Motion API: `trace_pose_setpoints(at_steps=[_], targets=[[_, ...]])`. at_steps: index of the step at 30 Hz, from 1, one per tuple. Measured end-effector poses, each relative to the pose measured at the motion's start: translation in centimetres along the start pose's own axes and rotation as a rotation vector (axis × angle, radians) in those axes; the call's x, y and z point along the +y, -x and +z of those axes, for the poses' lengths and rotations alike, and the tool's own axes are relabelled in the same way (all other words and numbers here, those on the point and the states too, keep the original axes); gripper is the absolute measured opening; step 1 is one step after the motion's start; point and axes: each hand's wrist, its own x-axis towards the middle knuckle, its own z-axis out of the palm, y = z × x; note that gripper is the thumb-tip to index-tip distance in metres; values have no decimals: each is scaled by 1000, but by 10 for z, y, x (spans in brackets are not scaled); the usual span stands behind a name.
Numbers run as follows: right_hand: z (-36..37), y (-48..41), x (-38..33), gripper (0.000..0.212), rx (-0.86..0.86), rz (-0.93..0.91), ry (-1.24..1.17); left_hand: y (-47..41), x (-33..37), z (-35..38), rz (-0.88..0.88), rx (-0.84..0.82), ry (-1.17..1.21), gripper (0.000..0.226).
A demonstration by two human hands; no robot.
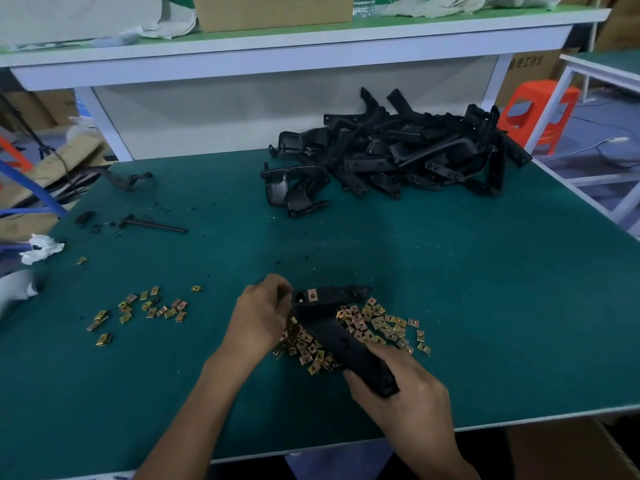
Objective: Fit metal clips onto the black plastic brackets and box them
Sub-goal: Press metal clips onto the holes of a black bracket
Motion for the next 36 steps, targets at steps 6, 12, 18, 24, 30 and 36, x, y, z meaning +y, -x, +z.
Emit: trace_pose_setpoints(at_steps=[6,12,18,24,30,36], targets=[[1,-1,-2,40,37,-18,-10,6,-2,-12,-46,44,265,13],[1,-1,-3,39,18,-42,26,15,5,-23,-85,39,653,26],[2,-2,-5,38,18,-102,106,20,19,-34,-6,-46,697,28],[4,-1,-2,39,25,-160,126,23,32,-33,24,-45,704,28],[6,-1,2,41,22,-205,159,27,40,-22,-23,-27,694,18],[6,-2,2,40,6,-198,153,31,41,-19,-63,-89,692,17]])
